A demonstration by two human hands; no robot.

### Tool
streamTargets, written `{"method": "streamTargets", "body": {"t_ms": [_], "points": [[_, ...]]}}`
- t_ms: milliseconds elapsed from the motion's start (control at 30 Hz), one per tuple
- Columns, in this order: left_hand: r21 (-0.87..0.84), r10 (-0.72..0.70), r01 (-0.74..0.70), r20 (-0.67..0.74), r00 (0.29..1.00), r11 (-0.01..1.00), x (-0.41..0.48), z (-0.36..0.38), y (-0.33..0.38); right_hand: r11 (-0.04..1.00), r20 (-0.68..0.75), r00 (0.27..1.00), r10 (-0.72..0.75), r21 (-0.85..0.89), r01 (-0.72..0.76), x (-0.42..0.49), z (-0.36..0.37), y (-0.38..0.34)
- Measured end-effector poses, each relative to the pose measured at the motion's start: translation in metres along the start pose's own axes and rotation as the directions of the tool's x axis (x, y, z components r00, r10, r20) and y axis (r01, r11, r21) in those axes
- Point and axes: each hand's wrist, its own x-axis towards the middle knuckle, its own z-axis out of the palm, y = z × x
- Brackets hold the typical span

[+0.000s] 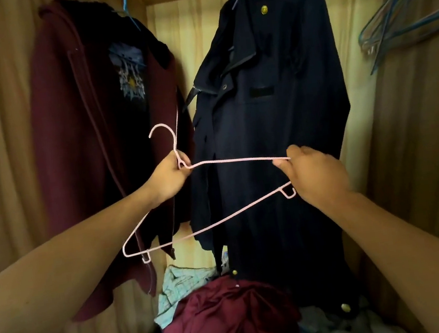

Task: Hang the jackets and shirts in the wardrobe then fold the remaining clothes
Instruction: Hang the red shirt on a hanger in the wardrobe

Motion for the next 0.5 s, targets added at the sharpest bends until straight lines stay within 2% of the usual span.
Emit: {"method": "streamTargets", "body": {"t_ms": [100,200,300,433,500], "points": [[0.06,-0.03,0.023,0.108,0.994,0.998,-0.019,-0.009,-0.007,0.996,0.19,0.982,-0.013,-0.086,0.03,-0.018,0.005,-0.008],[0.055,-0.099,0.088,0.234,0.967,0.995,-0.044,-0.021,-0.013,0.995,0.355,0.935,0.015,-0.093,0.02,-0.039,0.016,-0.022],[0.081,-0.201,0.184,0.364,0.909,0.98,-0.07,-0.033,-0.026,0.996,0.553,0.829,0.081,-0.015,-0.087,-0.063,0.034,-0.039],[0.103,-0.248,0.225,0.382,0.89,0.969,-0.101,-0.028,-0.054,0.976,0.712,0.697,0.081,0.085,-0.2,-0.101,0.074,-0.058],[0.179,-0.264,0.206,0.414,0.871,0.962,-0.112,-0.023,-0.078,0.969,0.779,0.622,0.081,0.085,-0.232,-0.119,0.097,-0.067]]}}
